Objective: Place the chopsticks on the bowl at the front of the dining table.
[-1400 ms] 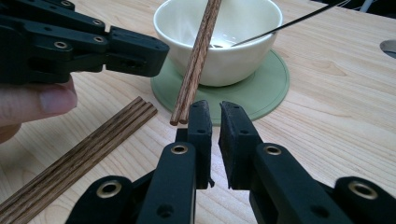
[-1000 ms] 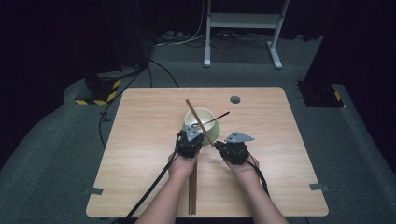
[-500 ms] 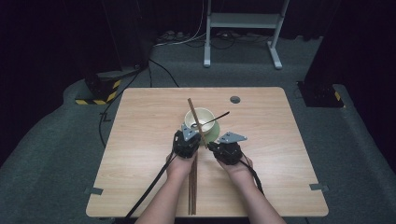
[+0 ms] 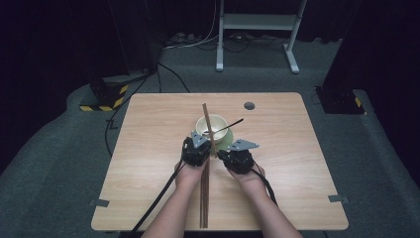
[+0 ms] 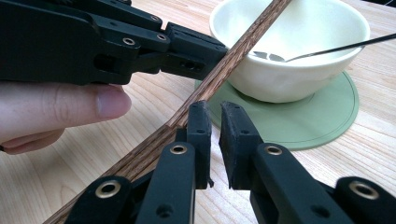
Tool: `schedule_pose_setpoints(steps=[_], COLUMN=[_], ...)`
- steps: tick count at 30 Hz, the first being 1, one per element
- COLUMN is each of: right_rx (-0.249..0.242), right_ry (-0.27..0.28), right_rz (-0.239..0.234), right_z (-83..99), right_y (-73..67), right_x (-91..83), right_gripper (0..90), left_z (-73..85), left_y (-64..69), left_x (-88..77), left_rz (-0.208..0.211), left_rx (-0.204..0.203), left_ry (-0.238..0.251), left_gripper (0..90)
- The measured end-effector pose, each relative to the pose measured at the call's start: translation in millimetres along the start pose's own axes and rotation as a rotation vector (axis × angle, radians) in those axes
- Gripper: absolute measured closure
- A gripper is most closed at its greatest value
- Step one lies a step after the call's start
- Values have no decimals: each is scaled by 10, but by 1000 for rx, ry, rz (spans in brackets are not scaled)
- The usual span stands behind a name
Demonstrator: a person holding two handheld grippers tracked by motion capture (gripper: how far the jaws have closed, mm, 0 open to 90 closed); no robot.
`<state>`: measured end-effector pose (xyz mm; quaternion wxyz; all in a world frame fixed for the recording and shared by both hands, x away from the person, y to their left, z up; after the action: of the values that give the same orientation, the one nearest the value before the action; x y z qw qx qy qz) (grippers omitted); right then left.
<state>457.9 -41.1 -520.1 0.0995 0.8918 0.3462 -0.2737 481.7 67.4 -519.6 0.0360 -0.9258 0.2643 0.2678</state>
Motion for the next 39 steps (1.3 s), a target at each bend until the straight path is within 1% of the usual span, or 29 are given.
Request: schedule_pose_setpoints(steps=[4,6,10,14,17,20,22,23,25,29,30,31,34,38,39], right_rx=[6,-6,-12,-13,-12,-17,-8,-19,-14,-13,-23,-18,-14,-5,6], right_ry=[-4,-3,-5,-4,-1,-6,-11,-7,-10,-9,-5,-4,1,16,18], right_rz=[-4,-7,-8,-12,-10,-13,-14,-14,-15,-11,-10,-10,-3,9,11], right_z=[-4,-10,-13,-16,-18,-18,-15,-19,-16,-19,-23,-27,-36,-59,-61], right_y=[-26,-28,-45,-61,-71,-82,-101,-98,-111,-111,-100,-100,-79,-14,4], right_x=[11,14,21,29,38,43,43,48,51,55,52,48,22,-39,-53], right_gripper=[824,824,824,824,824,824,824,823,822,814,810,806,787,764,760], left_z=[-10,-10,-11,-12,-16,-18,-19,-18,-17,-17,-17,-19,-11,36,58], left_y=[-4,-8,-22,-32,-36,-50,-53,-55,-58,-61,-65,-64,-76,-65,-48], left_x=[-1,-3,-8,-16,-11,-21,-23,-24,-25,-30,-33,-32,-73,-199,-239], left_rz=[2,1,-5,-7,-6,-11,-13,-13,-14,-13,-15,-16,-19,-28,-28], left_rx=[0,2,7,9,4,11,11,12,13,9,10,8,17,26,40], left_ry=[-2,-6,-9,-14,-5,-12,-12,-13,-15,-14,-14,-7,-4,15,22], left_gripper=[865,865,865,865,865,865,865,865,865,863,861,858,846,800,786])
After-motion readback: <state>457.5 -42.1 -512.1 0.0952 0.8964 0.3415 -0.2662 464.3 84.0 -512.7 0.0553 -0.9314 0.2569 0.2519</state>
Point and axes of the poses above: each handheld gripper's, and its own axes: x roughly forward along the jaws, z roughly out of its underside, y roughly to its right, the point moved 7 cm from there along x, roughly forward along the jaws, and after that the axes turned 5 degrees about z, right-handed, at the moved point
